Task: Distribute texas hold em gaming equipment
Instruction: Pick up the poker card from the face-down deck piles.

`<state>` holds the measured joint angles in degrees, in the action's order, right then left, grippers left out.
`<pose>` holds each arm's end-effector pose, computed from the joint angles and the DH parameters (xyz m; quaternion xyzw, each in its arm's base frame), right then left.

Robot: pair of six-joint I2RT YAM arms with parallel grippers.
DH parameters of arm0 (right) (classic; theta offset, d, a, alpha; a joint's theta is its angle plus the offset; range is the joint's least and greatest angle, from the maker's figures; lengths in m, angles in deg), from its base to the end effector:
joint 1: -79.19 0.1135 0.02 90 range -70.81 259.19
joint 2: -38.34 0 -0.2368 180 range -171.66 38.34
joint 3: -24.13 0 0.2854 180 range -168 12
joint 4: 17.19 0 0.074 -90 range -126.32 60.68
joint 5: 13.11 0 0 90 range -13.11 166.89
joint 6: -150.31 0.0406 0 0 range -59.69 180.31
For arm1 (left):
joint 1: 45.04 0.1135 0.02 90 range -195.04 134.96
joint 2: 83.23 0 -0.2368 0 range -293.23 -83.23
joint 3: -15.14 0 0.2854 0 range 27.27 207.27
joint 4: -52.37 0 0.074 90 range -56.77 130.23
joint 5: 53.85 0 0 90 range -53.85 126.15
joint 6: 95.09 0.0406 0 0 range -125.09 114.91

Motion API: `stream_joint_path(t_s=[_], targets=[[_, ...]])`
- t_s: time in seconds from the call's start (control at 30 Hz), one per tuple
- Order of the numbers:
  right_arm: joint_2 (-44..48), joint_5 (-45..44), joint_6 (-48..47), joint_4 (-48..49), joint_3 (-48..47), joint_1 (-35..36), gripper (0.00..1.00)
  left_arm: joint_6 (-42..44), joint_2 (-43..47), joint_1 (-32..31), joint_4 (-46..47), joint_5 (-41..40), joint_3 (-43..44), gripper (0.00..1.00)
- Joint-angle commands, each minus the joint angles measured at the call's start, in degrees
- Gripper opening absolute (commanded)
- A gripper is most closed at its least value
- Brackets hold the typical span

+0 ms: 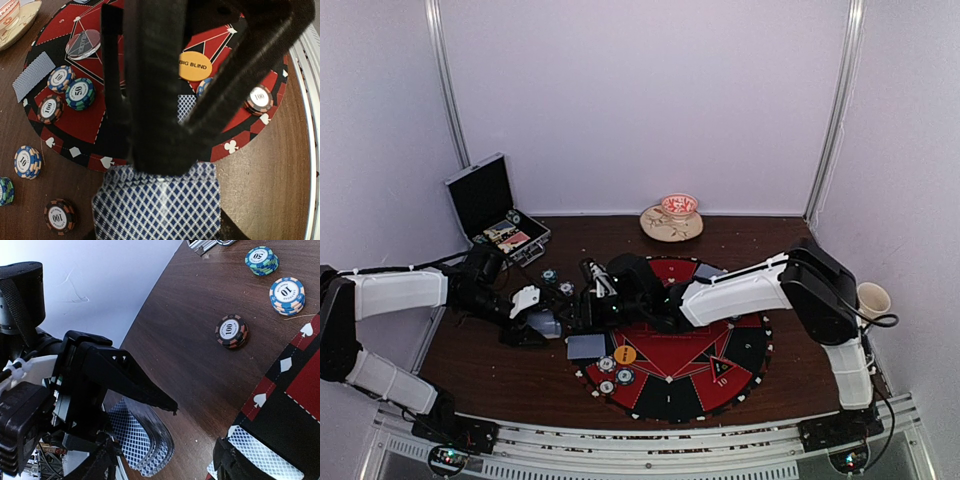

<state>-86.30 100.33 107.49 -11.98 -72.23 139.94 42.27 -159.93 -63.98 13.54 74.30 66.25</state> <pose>0.2343 0.4514 0.1295 -0.2077 0.7979 0.5363 0.1806 0.2460 -0.1109 0.1251 0.5646 0.7321 -0.2576 0.2811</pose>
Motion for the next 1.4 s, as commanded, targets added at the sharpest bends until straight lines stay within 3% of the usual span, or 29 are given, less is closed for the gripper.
stream_joint_path(t_s=[0.0, 0.37, 0.9, 1.37], targets=[[-3.17, 0.55, 1.51, -0.02, -4.01, 0.61, 0.69, 0.64, 1.29, 0.25, 1.03, 1.06, -0.13, 0.52], [-7.01, 2.35, 2.06, -0.38, -8.35, 1.95, 0.69, 0.66, 1.29, 0.24, 1.03, 1.14, -0.13, 0.52], [-11.54, -0.01, 0.66, -8.23, -14.82, 2.01, 0.68, 0.76, 1.04, 0.24, 1.02, 1.14, -0.08, 0.52], [-5.62, -4.64, -1.82, -12.29, -9.28, 0.56, 0.52, 0.70, 0.94, 0.24, 1.03, 1.14, -0.05, 0.52]])
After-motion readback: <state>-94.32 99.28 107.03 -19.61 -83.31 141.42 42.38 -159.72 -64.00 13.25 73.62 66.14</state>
